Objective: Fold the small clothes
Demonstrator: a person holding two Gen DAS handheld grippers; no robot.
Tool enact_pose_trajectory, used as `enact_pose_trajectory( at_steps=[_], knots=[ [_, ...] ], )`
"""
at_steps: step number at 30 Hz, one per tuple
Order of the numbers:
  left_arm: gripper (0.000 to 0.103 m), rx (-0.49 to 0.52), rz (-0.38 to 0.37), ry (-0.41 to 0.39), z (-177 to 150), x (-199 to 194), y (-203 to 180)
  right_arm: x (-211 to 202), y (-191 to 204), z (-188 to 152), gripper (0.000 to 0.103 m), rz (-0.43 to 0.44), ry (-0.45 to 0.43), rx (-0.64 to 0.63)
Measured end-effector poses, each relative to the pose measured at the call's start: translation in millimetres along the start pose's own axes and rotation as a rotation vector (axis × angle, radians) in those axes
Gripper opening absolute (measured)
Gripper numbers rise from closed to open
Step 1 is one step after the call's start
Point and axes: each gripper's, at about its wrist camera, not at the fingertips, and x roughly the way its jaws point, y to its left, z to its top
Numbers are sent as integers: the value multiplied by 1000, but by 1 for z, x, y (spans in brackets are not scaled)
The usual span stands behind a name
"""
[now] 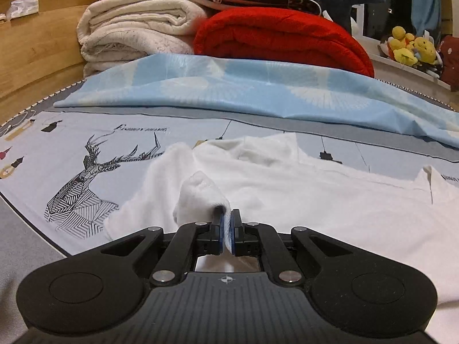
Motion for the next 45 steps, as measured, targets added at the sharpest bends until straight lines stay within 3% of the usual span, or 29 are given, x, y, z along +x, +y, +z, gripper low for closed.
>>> enact_pose_trajectory(
  at_steps=[4, 6, 8, 10, 12, 15, 19, 21, 22, 24, 26, 32, 36, 38, 40, 43, 45],
  knots=[
    [103, -18, -22, 19, 0, 2, -1, -2, 9, -7, 11, 8, -43, -44],
    [103, -8, -23, 13, 0, 2, -4, 1, 15, -8, 32, 62, -22, -76],
    [103, 7, -30, 3, -2, 1, -9, -3, 9, -8, 50, 176, 79, -51],
    [103, 38, -58, -6, -3, 0, -16, -24, -12, -6, 50, 261, 106, 14],
    [103, 102, -82, -15, -4, -1, -30, -59, -47, 2, 51, 283, 74, 51],
    [103, 215, -84, -35, -9, 2, -65, -113, -120, 16, 51, 200, -11, 80],
    [103, 301, -154, 0, -10, 25, -125, -158, -233, 32, 43, -63, -93, 127],
    [103, 306, -202, 24, -11, 44, -154, -163, -289, 39, 26, -166, -84, 217],
    [103, 304, -223, 30, -13, 55, -169, -160, -315, 41, 25, -202, -77, 274],
    [103, 304, -249, 50, -18, 77, -190, -146, -351, 41, 15, -222, -54, 384],
    [103, 325, -262, 94, -26, 101, -207, -123, -376, 37, 15, -204, -18, 504],
    [102, 376, -200, 190, -48, 157, -210, -53, -371, 12, 16, -129, 122, 493],
    [102, 462, -211, 167, -57, 160, -207, -64, -328, -24, 16, -8, 105, 280],
    [102, 473, -205, 159, -59, 161, -207, -72, -310, -43, 16, -13, 91, 165],
    [102, 479, -202, 153, -59, 159, -205, -76, -308, -51, 17, -23, 68, 150],
    [102, 488, -206, 152, -59, 157, -206, -78, -321, -44, 30, -9, 56, 263],
    [103, 480, -208, 153, -58, 158, -206, -76, -326, -37, 47, -16, 34, 276]
  ],
)
